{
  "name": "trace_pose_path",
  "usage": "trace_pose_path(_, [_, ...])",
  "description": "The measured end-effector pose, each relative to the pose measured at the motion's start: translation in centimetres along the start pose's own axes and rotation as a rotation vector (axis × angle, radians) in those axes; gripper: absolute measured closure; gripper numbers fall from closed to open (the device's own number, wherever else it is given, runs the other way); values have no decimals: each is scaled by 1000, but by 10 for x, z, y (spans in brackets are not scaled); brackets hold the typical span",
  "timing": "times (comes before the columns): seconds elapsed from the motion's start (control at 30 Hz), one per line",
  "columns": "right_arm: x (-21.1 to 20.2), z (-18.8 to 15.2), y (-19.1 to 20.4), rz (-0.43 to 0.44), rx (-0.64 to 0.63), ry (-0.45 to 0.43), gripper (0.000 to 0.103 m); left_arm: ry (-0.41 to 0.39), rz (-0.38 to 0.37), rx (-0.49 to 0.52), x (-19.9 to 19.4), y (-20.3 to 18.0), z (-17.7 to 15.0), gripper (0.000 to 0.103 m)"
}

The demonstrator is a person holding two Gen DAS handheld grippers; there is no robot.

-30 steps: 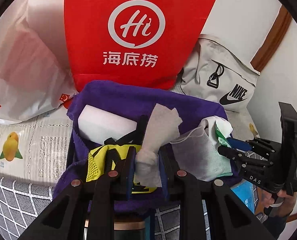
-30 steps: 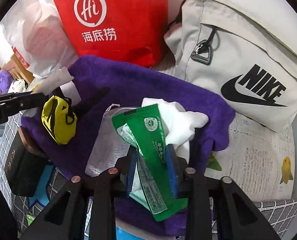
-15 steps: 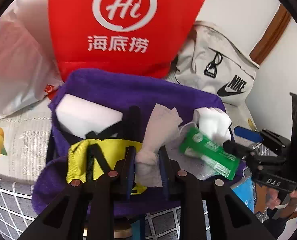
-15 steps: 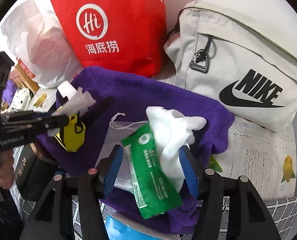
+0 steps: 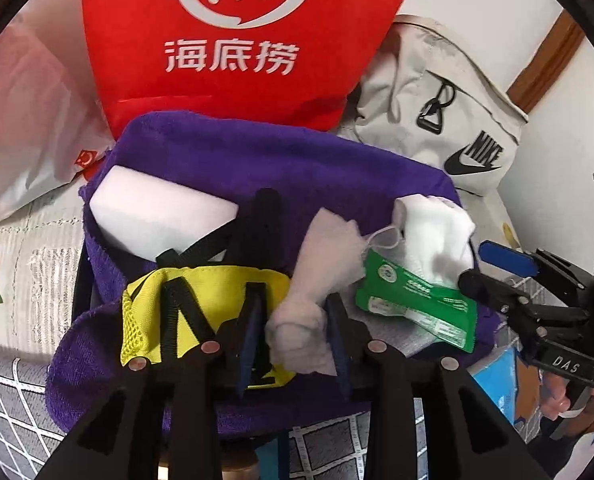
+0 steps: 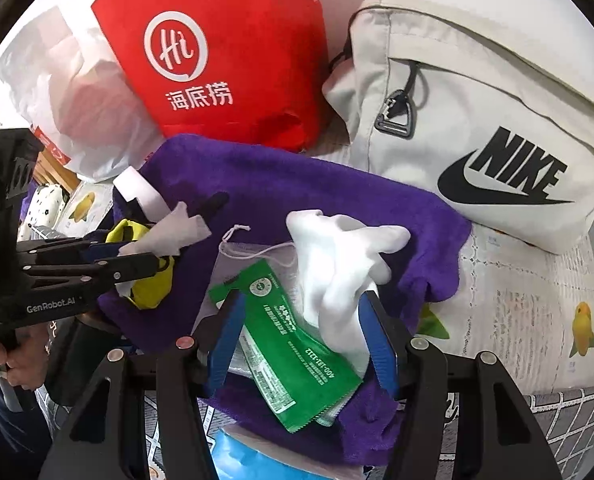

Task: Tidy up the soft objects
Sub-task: 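Open the left tool over the towel and move both tools back toward the bed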

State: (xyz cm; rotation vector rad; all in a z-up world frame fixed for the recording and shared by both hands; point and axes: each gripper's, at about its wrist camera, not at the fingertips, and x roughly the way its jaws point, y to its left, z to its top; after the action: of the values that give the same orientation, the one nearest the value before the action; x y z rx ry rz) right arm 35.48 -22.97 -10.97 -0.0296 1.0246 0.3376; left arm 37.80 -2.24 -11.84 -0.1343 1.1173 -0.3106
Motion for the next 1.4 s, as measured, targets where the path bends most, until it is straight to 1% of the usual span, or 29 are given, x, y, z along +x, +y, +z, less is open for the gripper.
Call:
trace_pose_path(0.03, [0, 0, 2, 2, -8, 0, 45, 2, 1, 8, -2, -2, 0, 62])
trace_pose_path(0.07, [0, 1, 5, 2, -15, -2, 45, 3, 4, 17, -4, -5, 0, 56])
trace_pose_path(0.1, [-1, 1, 7, 1, -21, -5, 45, -2, 7, 28, -7, -7, 1, 44])
trace_pose_path(0.13, [-2, 1, 8, 4, -24, -8, 45, -12, 12, 36, -10, -10, 1, 41])
trace_pose_path(0.27, [-6, 4, 11, 12, -17, -9, 45, -34, 23, 51, -24, -17, 3, 41])
trace_pose_path(0.33, [-10, 5, 14, 11, -23, -15, 45, -47, 40, 47, -30, -18, 4, 41])
trace_pose_path(0.47, [-25, 5, 22, 1, -43, -38, 45, -51, 46, 42, -42, -18, 4, 41])
trace_pose_path(0.53, [-33, 5, 26, -15, -50, -50, 45, -69, 56, 51, -52, -19, 3, 41])
trace_pose_path(0.63, [-48, 2, 31, -11, -37, -73, 45, -90, 68, 55, -66, -22, 1, 41])
trace_pose_path(0.7, [-55, -5, 31, 1, -23, -76, 45, -98, 60, 53, -74, -24, -1, 41])
trace_pose_path(0.77, [-62, -17, 34, -6, -14, -69, 45, -98, 60, 61, -81, -28, -3, 41])
trace_pose_path(0.93, [-86, -57, 46, 13, -16, -63, 45, -133, 51, 96, -104, -47, -13, 41])
trace_pose_path(1.07, [-106, -90, 59, -1, -28, -67, 45, -114, 41, 125, -113, -60, -35, 41])
trace_pose_path(1.17, [-119, -112, 66, 1, -28, -79, 45, -116, 76, 171, -122, -66, -58, 41])
trace_pose_path(1.23, [-125, -126, 67, 8, -5, -84, 45, -109, 93, 195, -129, -65, -78, 41])
trace_pose_path(1.4, [-136, -158, 72, 52, 51, -102, 45, -74, 90, 199, -136, -52, -131, 41])
